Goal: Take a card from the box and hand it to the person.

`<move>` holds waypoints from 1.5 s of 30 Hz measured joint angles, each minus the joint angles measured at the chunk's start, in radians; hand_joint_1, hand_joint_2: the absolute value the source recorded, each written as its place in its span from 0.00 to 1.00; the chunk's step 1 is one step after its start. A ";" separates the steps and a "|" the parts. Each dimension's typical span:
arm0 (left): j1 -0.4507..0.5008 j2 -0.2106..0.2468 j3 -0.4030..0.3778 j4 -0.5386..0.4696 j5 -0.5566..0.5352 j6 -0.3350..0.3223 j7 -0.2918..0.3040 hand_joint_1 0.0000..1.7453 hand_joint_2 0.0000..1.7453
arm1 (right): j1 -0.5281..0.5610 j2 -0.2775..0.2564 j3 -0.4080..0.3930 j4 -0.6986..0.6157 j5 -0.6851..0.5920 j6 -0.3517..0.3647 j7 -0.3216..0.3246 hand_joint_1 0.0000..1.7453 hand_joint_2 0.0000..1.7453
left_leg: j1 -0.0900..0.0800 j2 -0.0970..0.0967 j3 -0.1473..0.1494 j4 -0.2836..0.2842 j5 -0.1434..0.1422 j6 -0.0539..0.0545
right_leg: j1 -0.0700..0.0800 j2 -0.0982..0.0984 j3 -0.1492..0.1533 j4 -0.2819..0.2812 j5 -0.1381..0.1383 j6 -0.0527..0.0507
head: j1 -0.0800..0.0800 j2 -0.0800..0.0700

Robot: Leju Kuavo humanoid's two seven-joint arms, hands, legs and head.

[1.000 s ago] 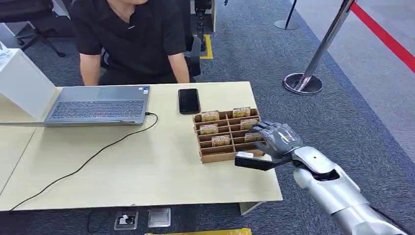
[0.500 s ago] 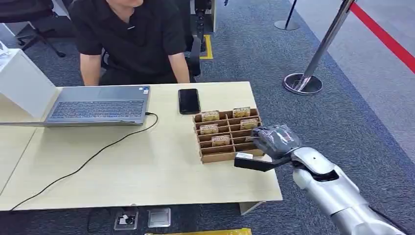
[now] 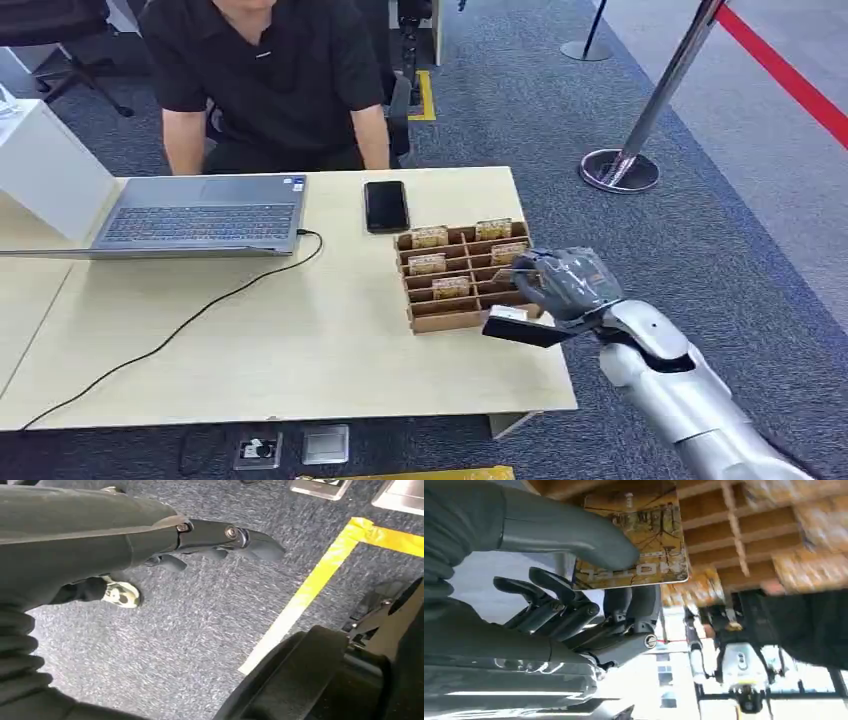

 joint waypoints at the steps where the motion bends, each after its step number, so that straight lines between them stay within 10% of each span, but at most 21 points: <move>1: -0.001 0.000 0.000 0.000 0.001 0.000 0.000 0.00 1.00 | 0.000 0.007 -0.007 -0.017 -0.019 -0.026 -0.010 1.00 1.00 | 0.000 0.000 0.000 0.000 0.000 0.000 | 0.000 0.000 0.000 0.000 0.000 0.000 | 0.000 0.000; 10: -0.019 -0.004 0.001 0.000 0.011 0.000 0.000 0.00 1.00 | -0.013 0.090 -0.037 -0.176 -0.192 -0.352 -0.143 1.00 1.00 | 0.000 0.000 0.000 0.000 0.000 0.000 | 0.000 0.000 0.000 0.001 0.000 0.000 | 0.001 0.000; 38: -0.057 -0.023 -0.023 0.000 -0.025 -0.030 0.027 0.00 1.00 | -0.344 0.391 0.104 0.374 -0.108 -0.374 -0.123 1.00 1.00 | 0.000 0.000 -0.001 0.000 0.002 0.000 | 0.000 0.000 -0.001 0.002 0.000 -0.001 | 0.001 0.000; 39: -0.057 -0.023 -0.024 0.000 -0.024 -0.030 0.031 0.00 0.00 | -0.345 0.396 0.103 0.381 -0.104 -0.374 -0.126 1.00 1.00 | 0.000 0.000 -0.001 0.000 0.002 0.000 | 0.000 0.000 -0.001 0.002 0.000 -0.001 | 0.000 0.000; 41: -0.056 -0.023 -0.025 0.001 -0.023 -0.029 0.038 0.00 0.00 | -0.346 0.404 0.089 0.389 -0.091 -0.374 -0.133 1.00 1.00 | 0.000 0.000 -0.001 0.000 0.002 0.000 | 0.000 0.000 -0.001 0.002 0.000 -0.001 | 0.001 0.000; 42: -0.055 -0.023 -0.025 0.002 -0.023 -0.028 0.041 0.00 0.00 | -0.346 0.407 0.081 0.394 -0.092 -0.374 -0.135 0.00 1.00 | 0.000 0.000 -0.001 0.000 0.002 0.000 | 0.000 0.000 -0.001 0.002 0.000 -0.001 | 0.001 0.000; 43: -0.053 -0.023 -0.025 0.003 -0.023 -0.027 0.042 0.00 0.00 | -0.346 0.410 0.075 0.397 -0.096 -0.374 -0.137 0.00 1.00 | 0.000 0.000 -0.001 0.000 0.002 0.000 | 0.000 0.000 -0.001 0.002 0.000 -0.001 | 0.000 0.000; 44: -0.052 -0.023 -0.025 0.003 -0.023 -0.027 0.044 0.00 0.00 | -0.346 0.412 0.071 0.400 -0.098 -0.374 -0.140 0.00 0.00 | 0.000 0.000 -0.001 0.000 0.002 0.000 | 0.000 0.000 -0.001 0.002 0.000 -0.001 | 0.001 0.000; 45: -0.050 -0.023 -0.025 0.004 -0.021 -0.025 0.045 0.00 0.00 | -0.346 0.414 0.064 0.403 -0.099 -0.374 -0.143 0.00 0.00 | 0.000 0.000 -0.001 0.000 0.002 0.000 | 0.000 0.000 -0.001 0.002 0.000 -0.001 | 0.000 0.000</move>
